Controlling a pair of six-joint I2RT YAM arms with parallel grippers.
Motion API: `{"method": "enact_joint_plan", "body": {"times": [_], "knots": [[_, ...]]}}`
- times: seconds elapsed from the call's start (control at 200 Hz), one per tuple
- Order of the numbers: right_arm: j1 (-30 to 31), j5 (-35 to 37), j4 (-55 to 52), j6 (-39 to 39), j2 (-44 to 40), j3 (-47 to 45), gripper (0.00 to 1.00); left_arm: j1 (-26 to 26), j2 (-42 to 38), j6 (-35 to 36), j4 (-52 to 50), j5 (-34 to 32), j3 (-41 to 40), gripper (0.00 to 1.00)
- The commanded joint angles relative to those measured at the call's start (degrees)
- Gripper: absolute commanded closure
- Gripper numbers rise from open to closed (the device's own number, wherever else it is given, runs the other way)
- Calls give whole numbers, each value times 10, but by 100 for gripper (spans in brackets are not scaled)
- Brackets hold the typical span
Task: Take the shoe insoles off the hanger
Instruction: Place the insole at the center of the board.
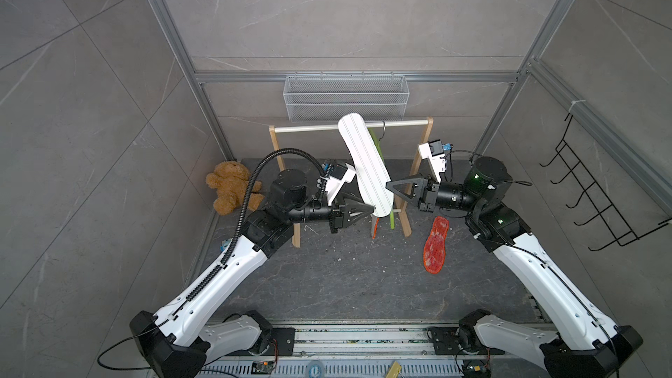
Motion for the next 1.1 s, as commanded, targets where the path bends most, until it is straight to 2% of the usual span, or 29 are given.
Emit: {"method": "enact_joint_plan", "body": {"times": [0.0,0.025,0.03,0.035,0.04,0.06,0.31,0.504,0.714,0.829,0.949,1.098], "knots": [[4,24,24,6,-14,-4,100,2,-13,-4,16,-42,-1,32],[3,29,23,4,-16,-5,100,2,-16,-3,16,-56,-4,24],[3,30,24,4,-17,-5,100,2,-16,-2,15,-59,-4,20],[3,31,23,3,-17,-5,100,2,-17,-2,15,-62,-5,10],[3,32,22,3,-17,-5,100,2,-18,-1,14,-65,-6,5],[3,37,20,2,-19,-5,100,2,-21,1,14,-77,-8,0],[3,132,-37,-46,-44,0,100,2,-72,20,25,-267,-60,0],[2,316,-124,-90,-87,0,100,2,-106,13,50,-387,-121,0],[-5,512,-178,-94,-161,-42,100,2,-111,-17,60,-445,-166,0],[-10,596,-227,-88,-192,-59,100,3,-109,-36,68,-466,-189,0],[-17,638,-270,-73,-213,-82,100,3,-103,-62,69,-493,-208,0],[-25,635,-306,-51,-225,-119,100,3,-98,-66,78,-485,-239,0]]}}
